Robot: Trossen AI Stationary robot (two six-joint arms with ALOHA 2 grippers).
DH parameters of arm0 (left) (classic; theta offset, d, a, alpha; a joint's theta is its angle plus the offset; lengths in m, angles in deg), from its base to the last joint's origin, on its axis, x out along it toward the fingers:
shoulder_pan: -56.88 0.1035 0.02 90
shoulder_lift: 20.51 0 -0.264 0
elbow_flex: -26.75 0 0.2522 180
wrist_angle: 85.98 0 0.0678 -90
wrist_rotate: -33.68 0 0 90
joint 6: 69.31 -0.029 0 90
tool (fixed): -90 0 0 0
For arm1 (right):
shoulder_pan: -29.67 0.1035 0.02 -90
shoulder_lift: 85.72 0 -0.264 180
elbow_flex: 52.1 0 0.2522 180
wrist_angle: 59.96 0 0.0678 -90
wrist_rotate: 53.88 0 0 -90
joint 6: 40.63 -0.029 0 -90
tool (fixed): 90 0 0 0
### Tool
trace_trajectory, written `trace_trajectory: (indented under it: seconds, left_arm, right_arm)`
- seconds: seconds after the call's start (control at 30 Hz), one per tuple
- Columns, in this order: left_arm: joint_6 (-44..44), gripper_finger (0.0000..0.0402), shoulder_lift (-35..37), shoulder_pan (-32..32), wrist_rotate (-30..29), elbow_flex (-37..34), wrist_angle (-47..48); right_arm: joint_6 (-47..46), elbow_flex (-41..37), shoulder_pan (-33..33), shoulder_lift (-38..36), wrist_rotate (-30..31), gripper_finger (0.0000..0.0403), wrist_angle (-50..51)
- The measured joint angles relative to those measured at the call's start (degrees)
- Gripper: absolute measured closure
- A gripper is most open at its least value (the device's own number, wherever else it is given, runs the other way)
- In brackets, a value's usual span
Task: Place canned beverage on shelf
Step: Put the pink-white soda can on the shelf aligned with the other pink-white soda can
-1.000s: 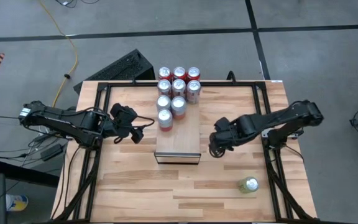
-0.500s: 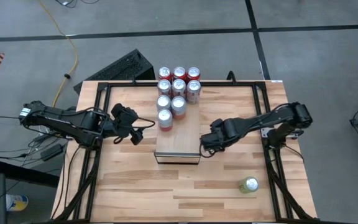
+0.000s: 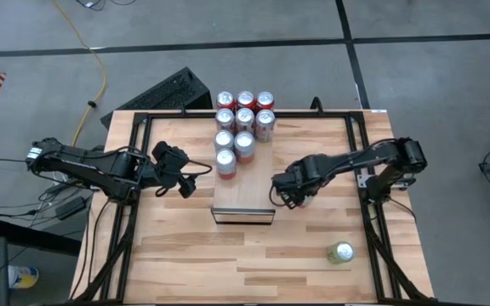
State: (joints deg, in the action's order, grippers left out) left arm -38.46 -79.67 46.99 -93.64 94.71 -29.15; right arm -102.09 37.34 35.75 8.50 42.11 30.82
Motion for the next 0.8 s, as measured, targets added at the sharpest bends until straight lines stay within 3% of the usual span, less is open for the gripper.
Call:
trace_trajectory:
  seconds: [0.5,0.8]
  left_arm:
    - [1.4,0.0038,0.0,0.0,-0.1,0.0,0.0]
    - [1.3,0.0038,0.0,0.0,-0.5,0.0,0.1]
  right_arm:
    - [3.4,0.0,-1.0,0.7,-4.1,0.0105,-1.1]
    - [8.6,-0.1,-0.9,0.1,-4.6,0.0169,-2.4]
